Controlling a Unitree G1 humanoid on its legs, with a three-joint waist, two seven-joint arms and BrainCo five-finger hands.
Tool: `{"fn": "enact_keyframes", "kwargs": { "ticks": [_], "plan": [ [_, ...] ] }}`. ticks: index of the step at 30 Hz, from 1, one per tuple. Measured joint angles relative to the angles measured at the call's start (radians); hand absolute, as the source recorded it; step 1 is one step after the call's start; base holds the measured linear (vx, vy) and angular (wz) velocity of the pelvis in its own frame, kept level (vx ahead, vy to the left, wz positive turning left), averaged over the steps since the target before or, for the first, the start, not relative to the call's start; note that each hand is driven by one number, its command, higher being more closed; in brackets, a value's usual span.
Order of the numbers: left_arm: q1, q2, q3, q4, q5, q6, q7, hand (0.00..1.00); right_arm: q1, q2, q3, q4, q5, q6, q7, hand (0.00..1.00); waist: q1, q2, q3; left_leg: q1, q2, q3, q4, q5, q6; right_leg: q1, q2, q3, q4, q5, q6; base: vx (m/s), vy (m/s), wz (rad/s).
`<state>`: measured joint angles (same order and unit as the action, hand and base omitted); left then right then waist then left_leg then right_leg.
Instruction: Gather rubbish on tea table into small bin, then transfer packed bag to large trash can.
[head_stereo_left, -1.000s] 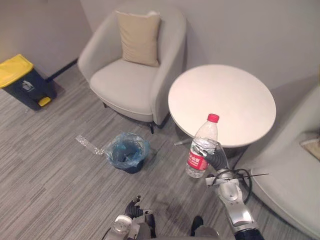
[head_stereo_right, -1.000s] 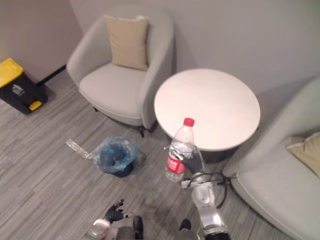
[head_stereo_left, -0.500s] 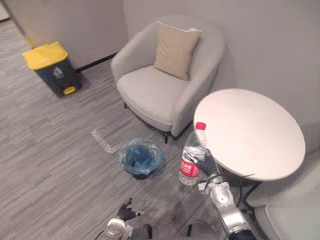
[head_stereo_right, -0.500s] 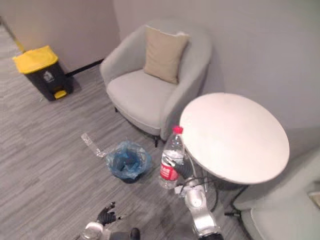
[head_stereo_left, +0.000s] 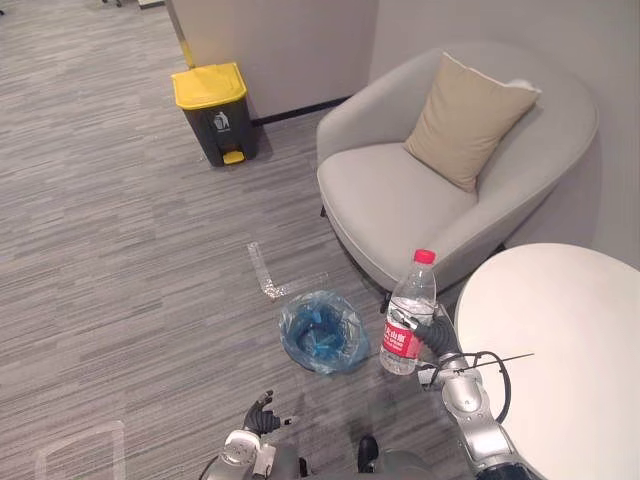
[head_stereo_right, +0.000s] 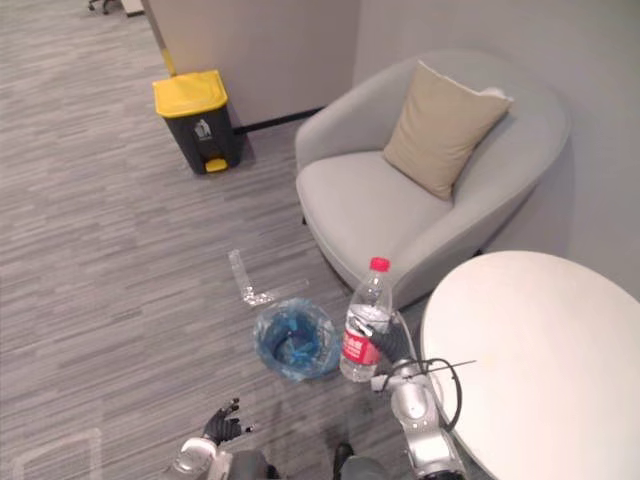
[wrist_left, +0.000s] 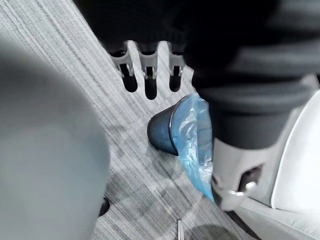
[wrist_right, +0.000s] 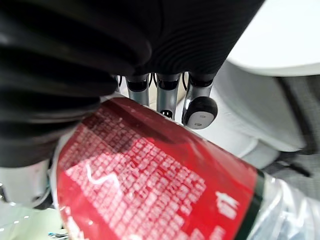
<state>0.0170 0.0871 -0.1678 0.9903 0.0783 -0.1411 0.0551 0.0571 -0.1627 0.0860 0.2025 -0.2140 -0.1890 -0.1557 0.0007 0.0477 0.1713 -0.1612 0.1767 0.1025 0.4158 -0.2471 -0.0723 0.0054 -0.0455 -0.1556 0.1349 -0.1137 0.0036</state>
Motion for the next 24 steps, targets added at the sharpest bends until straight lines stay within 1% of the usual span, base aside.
{"fn": "enact_keyframes", "kwargs": {
  "ticks": [1, 2, 3, 4, 5, 7, 10, 12, 14, 16, 18, 20, 22, 24],
  "plan": [
    [0.001, 0.0, -0.009, 0.001, 0.003, 0.0, 0.001, 0.0, 0.003, -0.004, 0.0, 0.0, 0.0, 0.0, 0.0, 1.0, -0.001, 0.006, -0.003, 0.007, 0.015, -0.01, -0.076, 0.068, -0.048, 0.001, 0.001, 0.005, 0.004, -0.008, 0.022, 0.07, 0.255, -0.06],
    [-0.003, 0.0, -0.011, 0.002, 0.01, 0.0, 0.0, 0.0, 0.0, 0.0, -0.001, 0.01, 0.0, 0.003, 0.0, 1.0, 0.004, -0.006, -0.002, 0.027, -0.009, -0.015, -0.097, 0.072, -0.058, 0.0, -0.01, 0.025, 0.0, -0.007, 0.044, 0.06, 0.216, -0.06],
    [-0.003, 0.005, -0.015, 0.002, 0.013, 0.001, 0.0, 0.0, 0.001, 0.005, 0.003, 0.01, -0.001, 0.003, 0.001, 1.0, 0.005, -0.014, -0.004, 0.027, -0.023, -0.008, -0.107, 0.077, -0.051, -0.004, -0.023, 0.03, -0.005, -0.002, 0.053, 0.04, 0.212, -0.07],
    [-0.004, 0.023, -0.028, 0.003, 0.019, 0.001, -0.001, 0.0, 0.002, 0.012, 0.018, 0.01, -0.002, 0.002, 0.003, 1.0, 0.005, -0.03, -0.005, 0.03, -0.051, 0.0, -0.118, 0.082, -0.042, -0.003, -0.051, 0.036, -0.015, 0.002, 0.068, 0.01, 0.205, 0.02],
    [-0.004, 0.029, -0.028, 0.003, 0.02, 0.001, -0.001, 0.0, 0.002, 0.012, 0.028, 0.01, -0.003, 0.002, 0.008, 1.0, 0.004, -0.032, -0.004, 0.03, -0.069, 0.004, -0.118, 0.084, -0.038, -0.002, -0.069, 0.04, -0.018, 0.006, 0.079, 0.01, 0.198, 0.02],
    [-0.004, 0.038, -0.028, 0.001, 0.022, 0.001, 0.0, 0.0, -0.001, 0.012, 0.047, 0.012, -0.007, 0.002, 0.011, 1.0, 0.007, -0.03, -0.002, 0.03, -0.087, 0.022, -0.121, 0.086, -0.03, -0.009, -0.088, 0.056, -0.018, 0.007, 0.091, -0.01, 0.139, -0.09],
    [-0.007, 0.055, -0.028, 0.0, 0.025, 0.0, 0.001, 0.0, -0.044, 0.011, 0.09, 0.049, -0.024, 0.002, 0.018, 1.0, 0.009, -0.024, 0.012, 0.017, -0.09, 0.036, -0.124, 0.085, -0.022, -0.045, -0.092, 0.078, 0.0, 0.009, 0.096, -0.06, 0.059, -0.2],
    [-0.021, 0.059, -0.026, -0.007, 0.026, -0.002, 0.005, 0.0, -0.112, 0.002, 0.123, 0.103, -0.028, 0.003, 0.017, 1.0, 0.011, -0.016, 0.032, -0.037, -0.084, 0.052, -0.113, 0.084, -0.01, -0.12, -0.088, 0.092, 0.037, 0.009, 0.096, -0.13, 0.013, -0.24],
    [-0.063, 0.061, -0.024, -0.017, 0.013, -0.001, 0.011, 0.0, -0.229, -0.018, 0.142, 0.185, -0.045, 0.007, 0.009, 1.0, 0.012, -0.009, 0.087, -0.131, -0.077, 0.054, -0.063, 0.084, -0.004, -0.224, -0.08, 0.112, 0.099, 0.01, 0.096, -0.16, 0.01, -0.13],
    [-0.1, 0.062, -0.014, -0.024, -0.014, -0.002, 0.016, 0.0, -0.319, -0.048, 0.159, 0.24, -0.061, 0.018, -0.003, 1.0, 0.016, -0.008, 0.139, -0.195, -0.075, 0.053, -0.037, 0.088, 0.003, -0.295, -0.08, 0.113, 0.142, 0.009, 0.096, -0.14, 0.002, 0.02],
    [-0.145, 0.07, 0.001, -0.03, -0.051, -0.001, 0.031, 0.0, -0.405, -0.085, 0.161, 0.28, -0.061, 0.034, -0.021, 1.0, 0.034, -0.007, 0.188, -0.267, -0.075, 0.048, -0.014, 0.097, 0.013, -0.373, -0.083, 0.113, 0.184, 0.009, 0.095, -0.13, 0.004, 0.11],
    [-0.18, 0.08, 0.032, -0.037, -0.076, -0.001, 0.042, 0.0, -0.475, -0.12, 0.16, 0.308, -0.061, 0.042, -0.029, 1.0, 0.039, -0.008, 0.213, -0.328, -0.08, 0.041, -0.01, 0.114, 0.018, -0.438, -0.092, 0.108, 0.213, 0.009, 0.095, -0.11, 0.0, 0.21],
    [-0.227, 0.097, 0.068, -0.057, -0.104, -0.003, 0.067, 0.0, -0.572, -0.163, 0.158, 0.329, -0.061, 0.049, -0.054, 1.0, 0.04, -0.007, 0.248, -0.395, -0.089, 0.023, -0.005, 0.137, 0.022, -0.505, -0.103, 0.1, 0.238, 0.009, 0.095, -0.08, -0.013, 0.29],
    [-0.274, 0.113, 0.09, -0.061, -0.126, -0.006, 0.085, 0.0, -0.653, -0.188, 0.152, 0.34, -0.06, 0.052, -0.073, 1.0, 0.041, -0.008, 0.26, -0.471, -0.089, 0.013, 0.016, 0.146, 0.023, -0.578, -0.105, 0.09, 0.265, 0.009, 0.095, -0.07, -0.012, 0.19]
  ]
}}
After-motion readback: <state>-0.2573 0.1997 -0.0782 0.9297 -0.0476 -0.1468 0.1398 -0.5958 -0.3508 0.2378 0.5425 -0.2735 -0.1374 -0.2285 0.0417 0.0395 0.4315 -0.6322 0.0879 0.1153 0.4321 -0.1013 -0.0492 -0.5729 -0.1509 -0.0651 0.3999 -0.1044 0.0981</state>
